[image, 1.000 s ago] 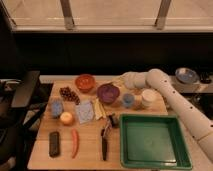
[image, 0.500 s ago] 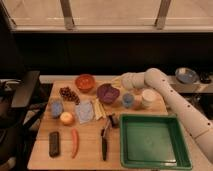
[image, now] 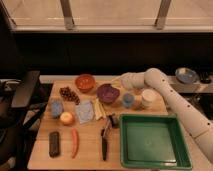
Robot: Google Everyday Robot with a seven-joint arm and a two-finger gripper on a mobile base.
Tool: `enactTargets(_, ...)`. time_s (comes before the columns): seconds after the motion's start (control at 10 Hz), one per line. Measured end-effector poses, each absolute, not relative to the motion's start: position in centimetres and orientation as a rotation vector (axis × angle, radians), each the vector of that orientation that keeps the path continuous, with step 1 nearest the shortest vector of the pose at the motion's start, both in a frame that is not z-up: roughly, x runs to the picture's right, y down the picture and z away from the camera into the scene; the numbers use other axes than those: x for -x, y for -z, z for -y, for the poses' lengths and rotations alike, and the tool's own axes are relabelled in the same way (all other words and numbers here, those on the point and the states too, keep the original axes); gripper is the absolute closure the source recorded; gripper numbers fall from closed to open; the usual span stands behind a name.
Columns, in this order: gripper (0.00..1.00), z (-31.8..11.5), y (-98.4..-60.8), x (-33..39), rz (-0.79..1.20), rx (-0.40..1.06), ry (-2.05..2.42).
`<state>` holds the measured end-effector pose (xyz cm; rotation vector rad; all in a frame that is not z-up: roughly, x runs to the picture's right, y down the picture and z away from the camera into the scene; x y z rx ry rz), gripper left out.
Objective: Place fork in purple bowl
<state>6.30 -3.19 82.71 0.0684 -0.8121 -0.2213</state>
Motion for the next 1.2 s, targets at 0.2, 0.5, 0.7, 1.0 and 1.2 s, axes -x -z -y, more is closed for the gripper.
enactTargets(0.2, 0.80, 3.19, -82.72, -6.26, 0.812, -0.068, 0.222)
enactTargets(0.5, 0.80, 3.11, -82.79, -6.32, 0.812, -0.067, 0.220)
enactTargets(0.7, 0.80, 3.10, -82.79, -6.36, 0.812, -0.067, 0.219)
enactTargets(1.0, 0.80, 3.06, -82.77, -6.39, 0.821, -0.070, 0.232)
enactTargets(1.2, 0.81, 2.98, -82.92, -5.96, 0.833, -0.069, 0.245)
